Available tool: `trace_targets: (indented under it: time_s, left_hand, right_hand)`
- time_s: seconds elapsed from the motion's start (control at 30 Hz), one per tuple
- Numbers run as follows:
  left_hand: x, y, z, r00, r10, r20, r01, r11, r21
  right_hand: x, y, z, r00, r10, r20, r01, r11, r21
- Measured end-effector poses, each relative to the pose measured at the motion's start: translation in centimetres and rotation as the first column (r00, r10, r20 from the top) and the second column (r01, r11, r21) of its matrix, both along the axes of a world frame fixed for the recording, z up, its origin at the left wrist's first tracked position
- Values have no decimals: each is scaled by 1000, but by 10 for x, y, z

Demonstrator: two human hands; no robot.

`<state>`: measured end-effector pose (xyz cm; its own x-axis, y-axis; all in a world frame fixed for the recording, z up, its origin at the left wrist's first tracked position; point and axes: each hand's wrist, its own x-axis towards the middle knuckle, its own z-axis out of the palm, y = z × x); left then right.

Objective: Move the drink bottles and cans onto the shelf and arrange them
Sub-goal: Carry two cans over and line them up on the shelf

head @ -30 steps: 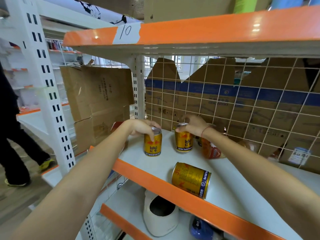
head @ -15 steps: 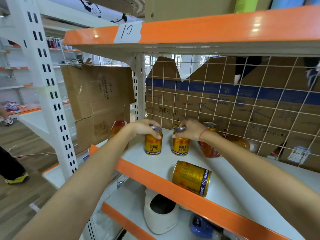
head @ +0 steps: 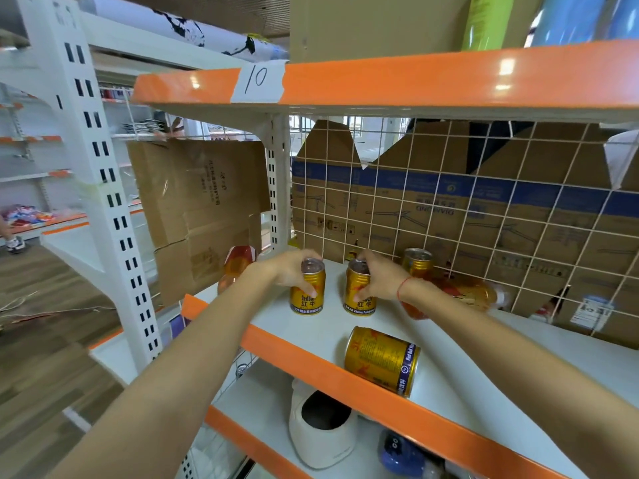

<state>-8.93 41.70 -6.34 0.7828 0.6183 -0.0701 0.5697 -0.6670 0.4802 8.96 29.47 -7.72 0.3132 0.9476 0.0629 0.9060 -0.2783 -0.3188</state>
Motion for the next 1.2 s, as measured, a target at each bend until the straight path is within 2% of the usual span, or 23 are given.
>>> trace_targets:
  time_s: [0.1, 0.2, 0.27, 0.33, 0.67, 1.0, 1.2]
  left_hand:
    - [0, -5, -14, 1000, 0, 28, -4, 992, 122]
    - [-4, -11, -19, 995, 16, 99, -31, 988, 152]
    - [-10, -17, -18, 994, 33, 107, -49, 987, 153]
    - [-16, -26, -14, 994, 53, 97, -68, 986, 154]
    - [-44, -78, 40, 988, 83, 127, -104, 980, 167]
    - [-41, -150, 65, 988, -72, 136, 39, 972, 230]
    - [-38, -201, 58, 969, -212, 127, 185, 963, 194]
  right_hand:
    - [-2, -6, -4, 998, -15, -56, 21, 995, 96]
    - [-8, -15, -6, 1000, -1, -9, 2, 990, 141]
    - [-11, -23, -5, 999, 15, 47, -22, 986, 166]
    - [-14, -32, 1, 999, 10, 38, -18, 981, 195]
    - [-19, -88, 55, 998, -43, -55, 52, 983, 174]
    - [-26, -180, 75, 985, -118, 126, 106, 990, 97]
    - [-40, -243, 68, 958, -274, 86, 266, 959, 94]
